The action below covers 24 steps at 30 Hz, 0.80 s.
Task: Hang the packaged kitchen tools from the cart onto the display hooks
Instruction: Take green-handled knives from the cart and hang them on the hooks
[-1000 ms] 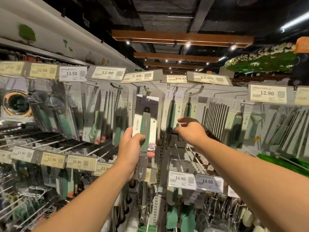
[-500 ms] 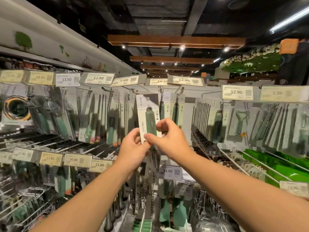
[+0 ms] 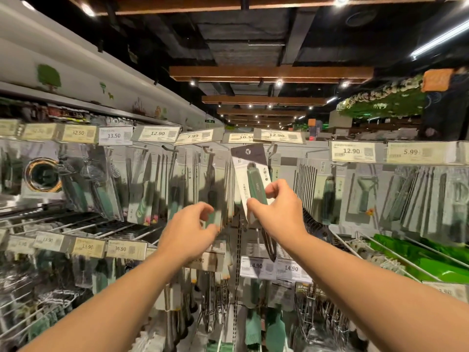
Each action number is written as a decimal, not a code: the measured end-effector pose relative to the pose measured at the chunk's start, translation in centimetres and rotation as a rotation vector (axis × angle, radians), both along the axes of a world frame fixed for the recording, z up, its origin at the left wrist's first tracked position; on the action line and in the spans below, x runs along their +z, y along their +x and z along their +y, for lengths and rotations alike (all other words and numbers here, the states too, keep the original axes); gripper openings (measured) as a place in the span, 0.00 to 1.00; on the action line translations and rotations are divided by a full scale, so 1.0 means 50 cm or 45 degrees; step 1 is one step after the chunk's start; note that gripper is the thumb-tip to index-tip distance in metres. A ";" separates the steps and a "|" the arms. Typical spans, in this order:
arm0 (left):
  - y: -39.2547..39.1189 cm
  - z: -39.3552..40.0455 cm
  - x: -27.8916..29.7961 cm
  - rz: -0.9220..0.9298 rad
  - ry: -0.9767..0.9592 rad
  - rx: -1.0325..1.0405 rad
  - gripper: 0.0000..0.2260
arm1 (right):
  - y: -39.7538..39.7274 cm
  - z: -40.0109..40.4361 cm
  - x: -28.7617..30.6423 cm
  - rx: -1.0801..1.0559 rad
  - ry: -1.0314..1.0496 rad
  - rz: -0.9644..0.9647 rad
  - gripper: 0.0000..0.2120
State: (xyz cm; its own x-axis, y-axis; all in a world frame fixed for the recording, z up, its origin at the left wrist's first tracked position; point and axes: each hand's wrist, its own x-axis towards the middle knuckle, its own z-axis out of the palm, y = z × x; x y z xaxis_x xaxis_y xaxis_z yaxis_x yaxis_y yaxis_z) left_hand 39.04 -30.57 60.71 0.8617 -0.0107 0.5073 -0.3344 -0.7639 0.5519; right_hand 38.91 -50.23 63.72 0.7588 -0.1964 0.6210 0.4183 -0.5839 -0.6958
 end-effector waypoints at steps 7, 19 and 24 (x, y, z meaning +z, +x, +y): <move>0.015 0.038 -0.012 0.026 0.242 0.158 0.15 | 0.026 0.014 0.015 -0.014 0.031 -0.002 0.14; 0.065 0.050 -0.017 0.012 0.316 0.158 0.14 | 0.098 0.030 0.008 -0.054 0.130 0.206 0.14; 0.093 0.053 -0.017 -0.018 0.321 0.141 0.14 | 0.141 0.022 0.016 -0.051 0.139 0.329 0.10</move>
State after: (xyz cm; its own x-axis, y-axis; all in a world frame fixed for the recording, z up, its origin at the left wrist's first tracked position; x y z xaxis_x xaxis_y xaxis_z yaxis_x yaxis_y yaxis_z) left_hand 43.70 -27.94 59.83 0.8574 -0.0444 0.5127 -0.2477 -0.9088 0.3356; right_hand 45.95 -49.12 64.52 0.8794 -0.2846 0.3817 0.1973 -0.5119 -0.8361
